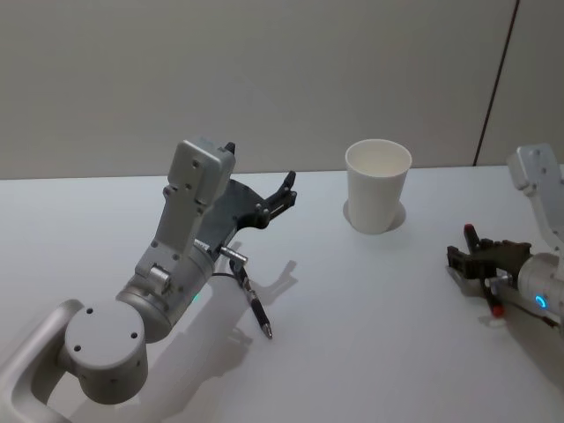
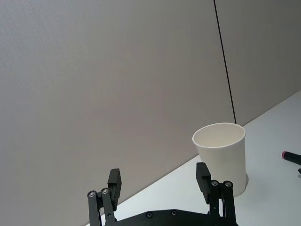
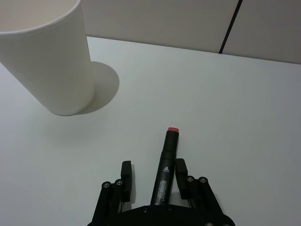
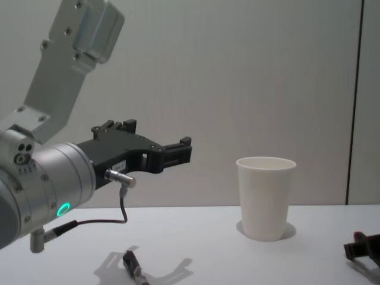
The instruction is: Place the pen into the pen holder.
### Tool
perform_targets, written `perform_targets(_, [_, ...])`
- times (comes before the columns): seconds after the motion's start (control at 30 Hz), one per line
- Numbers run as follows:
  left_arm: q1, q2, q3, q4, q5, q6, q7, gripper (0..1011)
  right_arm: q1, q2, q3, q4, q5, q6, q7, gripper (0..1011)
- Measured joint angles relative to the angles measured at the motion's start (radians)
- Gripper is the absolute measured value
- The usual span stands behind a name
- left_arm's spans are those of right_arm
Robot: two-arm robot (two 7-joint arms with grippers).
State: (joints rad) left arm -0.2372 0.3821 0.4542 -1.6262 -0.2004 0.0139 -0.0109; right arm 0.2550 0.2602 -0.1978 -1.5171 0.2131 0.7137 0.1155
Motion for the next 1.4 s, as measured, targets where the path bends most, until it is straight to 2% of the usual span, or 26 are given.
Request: perform_targets(1.4, [0.0,0.0,0.0,0.0,0.0,0.0,0.0,1000,0.0,0.0,0.0,0.001,0.0,0.001,-0.002,293])
